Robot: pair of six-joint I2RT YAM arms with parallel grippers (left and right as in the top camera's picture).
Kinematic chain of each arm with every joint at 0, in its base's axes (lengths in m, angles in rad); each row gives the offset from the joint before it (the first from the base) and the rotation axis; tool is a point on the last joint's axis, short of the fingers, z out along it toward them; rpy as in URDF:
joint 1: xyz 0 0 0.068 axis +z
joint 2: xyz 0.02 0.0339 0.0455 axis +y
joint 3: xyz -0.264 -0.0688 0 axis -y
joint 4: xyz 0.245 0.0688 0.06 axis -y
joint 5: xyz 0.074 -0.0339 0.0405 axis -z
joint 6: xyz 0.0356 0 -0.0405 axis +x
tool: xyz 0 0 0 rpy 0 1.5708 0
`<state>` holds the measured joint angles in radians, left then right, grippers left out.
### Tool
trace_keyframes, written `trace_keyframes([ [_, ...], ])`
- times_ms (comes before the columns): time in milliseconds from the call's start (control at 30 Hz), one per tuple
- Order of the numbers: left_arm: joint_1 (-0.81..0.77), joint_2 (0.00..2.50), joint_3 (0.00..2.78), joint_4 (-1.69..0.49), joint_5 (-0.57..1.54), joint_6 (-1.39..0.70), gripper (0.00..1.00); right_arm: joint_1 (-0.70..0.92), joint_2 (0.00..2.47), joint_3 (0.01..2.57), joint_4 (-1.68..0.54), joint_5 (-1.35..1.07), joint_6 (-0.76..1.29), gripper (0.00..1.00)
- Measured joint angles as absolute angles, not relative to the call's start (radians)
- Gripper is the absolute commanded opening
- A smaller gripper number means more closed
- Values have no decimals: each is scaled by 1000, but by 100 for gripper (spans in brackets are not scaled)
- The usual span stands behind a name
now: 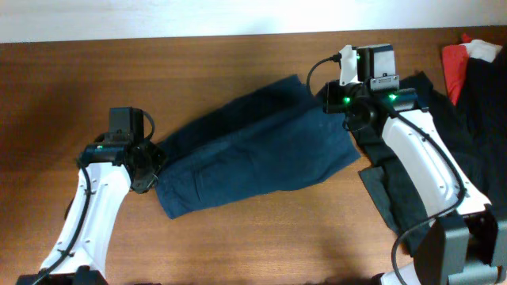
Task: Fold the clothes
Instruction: 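Pull the trousers taut between both grippers, stretching them lengthwise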
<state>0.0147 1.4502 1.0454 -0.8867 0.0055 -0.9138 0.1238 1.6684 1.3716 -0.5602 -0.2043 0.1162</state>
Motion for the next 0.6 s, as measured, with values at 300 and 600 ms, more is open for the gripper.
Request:
trace_keyframes([
  [300,48,1662,1045,-629,-74,-927,84,173,1919,1373,-126,-159,112,99],
  [600,164,1599,1194,-978,60,-627,99,133,1712,1393,-757,-254,109,82],
])
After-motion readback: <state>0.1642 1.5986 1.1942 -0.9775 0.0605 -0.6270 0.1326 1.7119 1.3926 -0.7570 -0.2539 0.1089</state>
